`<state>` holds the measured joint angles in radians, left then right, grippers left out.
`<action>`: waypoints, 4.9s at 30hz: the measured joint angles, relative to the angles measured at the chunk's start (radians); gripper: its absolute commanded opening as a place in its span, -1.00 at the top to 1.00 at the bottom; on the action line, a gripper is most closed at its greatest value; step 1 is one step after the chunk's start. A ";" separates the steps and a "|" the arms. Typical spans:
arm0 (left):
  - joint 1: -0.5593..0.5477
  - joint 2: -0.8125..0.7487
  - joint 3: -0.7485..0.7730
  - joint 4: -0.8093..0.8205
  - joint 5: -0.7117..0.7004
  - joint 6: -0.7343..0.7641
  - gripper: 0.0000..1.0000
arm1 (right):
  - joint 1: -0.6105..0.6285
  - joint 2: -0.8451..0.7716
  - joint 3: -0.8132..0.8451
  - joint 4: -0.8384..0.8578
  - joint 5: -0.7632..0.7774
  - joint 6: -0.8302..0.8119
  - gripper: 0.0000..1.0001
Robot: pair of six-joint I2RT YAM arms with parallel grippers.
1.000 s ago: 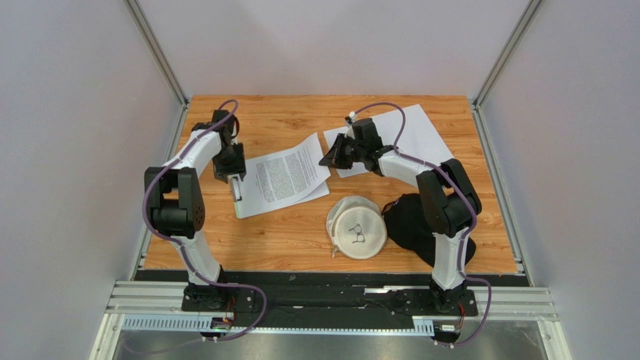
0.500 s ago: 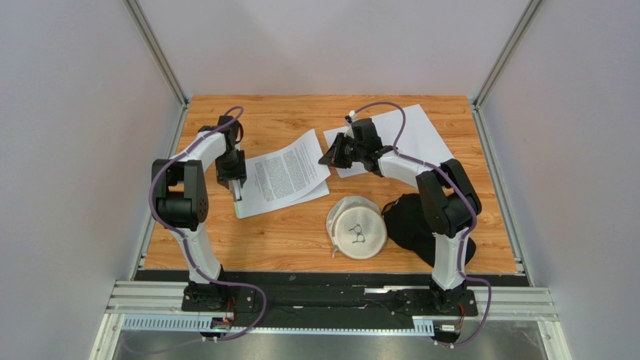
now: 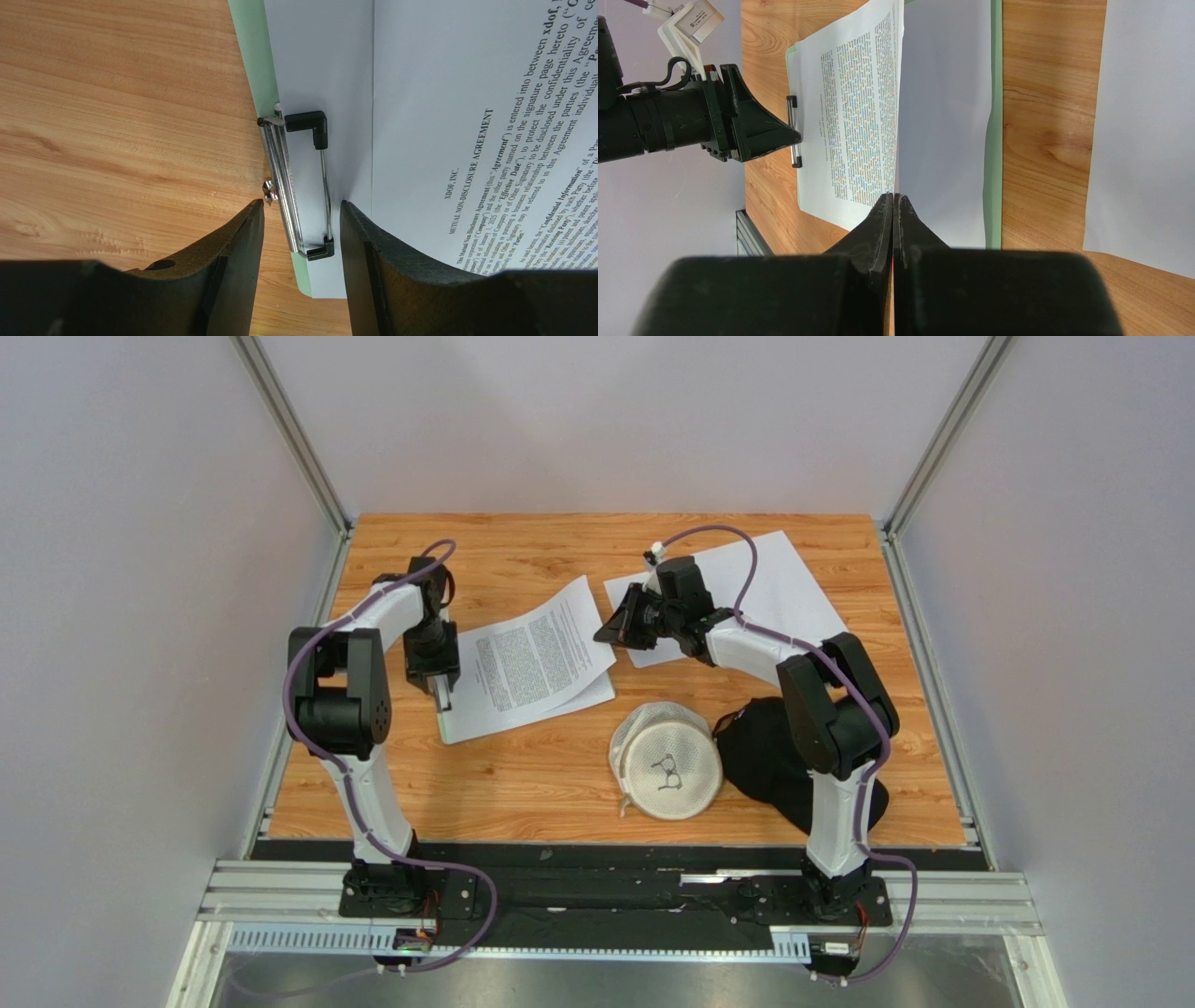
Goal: Put the files into the folder
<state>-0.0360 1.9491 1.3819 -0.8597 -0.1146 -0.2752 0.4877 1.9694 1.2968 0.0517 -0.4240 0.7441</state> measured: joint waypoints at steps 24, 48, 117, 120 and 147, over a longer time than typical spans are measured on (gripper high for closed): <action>0.031 0.034 0.020 -0.002 0.081 0.005 0.52 | 0.000 0.008 0.000 0.016 -0.010 0.000 1.00; 0.032 0.013 -0.010 0.031 0.194 0.007 1.00 | 0.029 0.024 0.005 -0.010 -0.031 -0.142 1.00; -0.053 -0.096 -0.141 0.115 -0.008 -0.141 -0.11 | 0.068 0.003 -0.013 -0.114 0.206 -0.214 1.00; -0.062 -0.096 -0.133 0.106 -0.018 -0.144 -0.09 | 0.068 0.003 -0.013 -0.114 0.206 -0.214 1.00; -0.058 -0.094 -0.121 0.117 0.061 -0.129 0.27 | 0.068 0.003 -0.013 -0.116 0.206 -0.217 1.00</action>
<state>-0.0940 1.8553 1.2606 -0.7429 -0.0532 -0.4042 0.5560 1.9728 1.2839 -0.0643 -0.2184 0.5266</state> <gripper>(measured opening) 0.247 0.006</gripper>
